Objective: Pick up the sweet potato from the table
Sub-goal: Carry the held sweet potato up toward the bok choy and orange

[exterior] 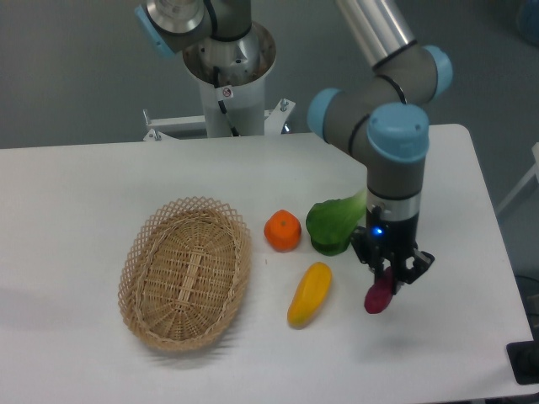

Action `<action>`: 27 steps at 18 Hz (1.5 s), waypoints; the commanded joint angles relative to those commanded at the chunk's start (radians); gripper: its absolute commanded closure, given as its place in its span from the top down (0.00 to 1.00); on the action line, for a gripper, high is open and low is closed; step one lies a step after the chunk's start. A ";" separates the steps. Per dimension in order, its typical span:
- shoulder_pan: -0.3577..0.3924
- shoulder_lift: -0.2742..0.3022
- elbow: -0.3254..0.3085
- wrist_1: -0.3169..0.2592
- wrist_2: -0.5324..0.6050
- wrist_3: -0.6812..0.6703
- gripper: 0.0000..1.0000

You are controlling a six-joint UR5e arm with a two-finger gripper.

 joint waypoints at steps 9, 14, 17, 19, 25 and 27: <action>-0.054 0.150 -0.009 -0.212 -0.043 -0.138 0.32; -0.055 0.163 0.008 -0.243 -0.042 -0.143 0.32; -0.055 0.164 0.011 -0.235 -0.043 -0.145 0.32; -0.054 0.164 0.017 -0.241 -0.043 -0.143 0.33; -0.054 0.166 0.015 -0.240 -0.039 -0.143 0.33; -0.054 0.164 0.015 -0.240 -0.037 -0.143 0.33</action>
